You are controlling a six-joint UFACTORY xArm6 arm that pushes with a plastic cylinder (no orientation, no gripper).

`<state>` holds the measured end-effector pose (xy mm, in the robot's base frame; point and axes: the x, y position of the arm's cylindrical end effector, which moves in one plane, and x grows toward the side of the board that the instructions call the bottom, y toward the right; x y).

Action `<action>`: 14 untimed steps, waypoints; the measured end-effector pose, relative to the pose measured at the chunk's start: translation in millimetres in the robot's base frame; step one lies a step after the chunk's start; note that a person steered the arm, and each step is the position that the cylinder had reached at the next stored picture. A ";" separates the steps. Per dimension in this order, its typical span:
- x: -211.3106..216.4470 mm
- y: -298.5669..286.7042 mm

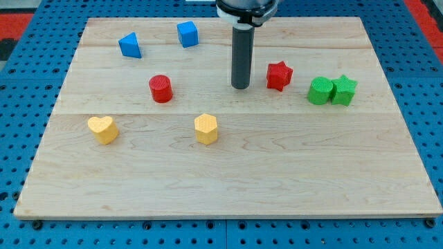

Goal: Point your arm at the red circle

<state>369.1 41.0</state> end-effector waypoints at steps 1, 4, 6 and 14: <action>-9.2 62.8; -50.3 86.9; -102.8 2.2; 70.7 -109.4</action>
<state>439.7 -68.3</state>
